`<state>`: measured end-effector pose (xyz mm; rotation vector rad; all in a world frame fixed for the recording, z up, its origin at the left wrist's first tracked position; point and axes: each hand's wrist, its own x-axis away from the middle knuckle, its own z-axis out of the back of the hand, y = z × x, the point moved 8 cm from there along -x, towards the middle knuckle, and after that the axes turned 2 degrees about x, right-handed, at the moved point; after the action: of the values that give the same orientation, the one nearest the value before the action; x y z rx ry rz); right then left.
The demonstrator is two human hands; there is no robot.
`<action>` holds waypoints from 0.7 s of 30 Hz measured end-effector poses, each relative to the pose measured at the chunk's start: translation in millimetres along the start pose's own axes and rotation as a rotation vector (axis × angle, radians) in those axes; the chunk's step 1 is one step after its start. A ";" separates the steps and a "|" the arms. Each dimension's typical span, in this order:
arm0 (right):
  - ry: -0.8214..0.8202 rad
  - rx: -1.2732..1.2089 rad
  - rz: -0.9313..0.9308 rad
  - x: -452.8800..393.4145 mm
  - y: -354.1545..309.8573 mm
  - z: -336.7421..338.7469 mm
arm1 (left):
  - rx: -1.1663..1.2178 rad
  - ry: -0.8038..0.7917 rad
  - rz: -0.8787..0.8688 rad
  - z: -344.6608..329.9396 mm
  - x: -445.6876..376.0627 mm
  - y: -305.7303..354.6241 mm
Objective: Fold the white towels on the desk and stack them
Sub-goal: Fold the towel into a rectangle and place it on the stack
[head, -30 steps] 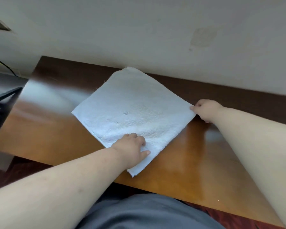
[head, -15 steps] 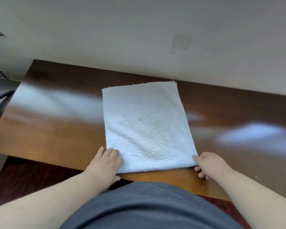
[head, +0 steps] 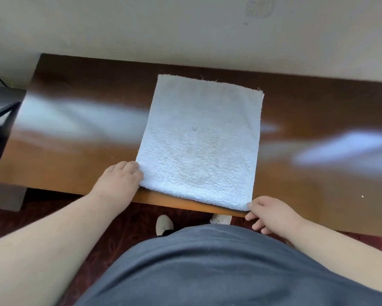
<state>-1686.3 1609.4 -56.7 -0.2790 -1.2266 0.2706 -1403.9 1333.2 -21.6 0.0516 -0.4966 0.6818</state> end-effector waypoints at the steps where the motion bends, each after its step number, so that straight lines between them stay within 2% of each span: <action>1: 0.113 0.135 0.075 1.2 -5.0 7.9 | 0.027 0.021 -0.017 -1.7 3.8 -1.3; 3: 0.354 0.318 0.236 11.0 -18.8 22.3 | 0.063 0.038 -0.051 -7.3 10.8 -4.1; 5: 0.508 0.456 0.451 24.2 -34.3 20.4 | 0.068 0.027 -0.086 -13.7 13.1 -5.9; 7: 0.487 0.679 0.617 29.3 -45.9 -3.4 | 0.066 0.024 -0.122 -17.8 12.7 -6.1; 8: 0.445 0.802 0.632 26.6 -46.9 -16.9 | 0.054 0.026 -0.141 -18.9 11.7 -5.7; 10: 0.399 0.952 0.556 18.5 -42.6 -31.4 | 0.040 0.029 -0.177 -19.3 8.9 -6.8; 15: 0.514 0.905 0.467 24.0 -37.9 -34.5 | -0.007 0.016 -0.260 -20.5 8.6 -7.2; 21: 0.548 0.908 0.356 40.4 -34.8 -50.8 | -0.094 -0.007 -0.343 -28.9 23.7 -6.8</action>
<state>-1623.6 1587.9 -24.6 0.2199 -0.4202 0.9535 -1371.7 1347.8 -35.6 0.0497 -0.5112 0.3225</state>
